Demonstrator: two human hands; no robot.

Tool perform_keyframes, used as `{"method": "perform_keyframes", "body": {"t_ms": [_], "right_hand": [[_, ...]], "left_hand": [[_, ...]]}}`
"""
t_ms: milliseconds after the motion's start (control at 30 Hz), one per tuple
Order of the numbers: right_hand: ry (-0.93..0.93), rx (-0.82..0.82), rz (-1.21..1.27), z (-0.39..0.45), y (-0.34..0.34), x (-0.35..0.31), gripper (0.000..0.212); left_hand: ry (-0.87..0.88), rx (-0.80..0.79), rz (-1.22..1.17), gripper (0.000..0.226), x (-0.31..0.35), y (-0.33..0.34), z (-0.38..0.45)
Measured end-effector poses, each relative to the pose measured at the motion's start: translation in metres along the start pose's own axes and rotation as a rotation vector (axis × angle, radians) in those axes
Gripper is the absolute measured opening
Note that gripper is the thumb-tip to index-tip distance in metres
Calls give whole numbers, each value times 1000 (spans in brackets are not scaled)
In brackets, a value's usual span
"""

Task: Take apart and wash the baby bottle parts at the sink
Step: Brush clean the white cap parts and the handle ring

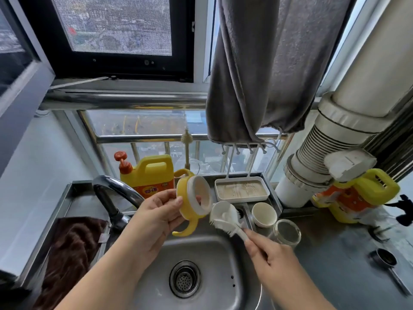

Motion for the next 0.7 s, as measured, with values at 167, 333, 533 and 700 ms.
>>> {"method": "perform_keyframes", "body": {"t_ms": [167,333,533,700], "right_hand": [[-50,-98,-40,1,-7,-7,34],[-231,74,-481,9,-5,-20,34],[-501,536,-676,15,-40,-45,44],[-375,479,-530,12,-51,-35,39]], "left_hand": [[-26,64,60,19,-12,4,-7],[13,64,269,19,-11,11,-9],[-84,-31,473,22,-27,14,-11],[-7,57,461,22,-18,11,-10]]}}
Point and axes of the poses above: each hand's wrist, its own z-axis towards the middle knuckle, its own y-axis out of the palm, x = y × z, the point moved 6 cm from there along z, towards the middle knuckle, and after that the axes turned 9 degrees about y, right-handed, at the moved point
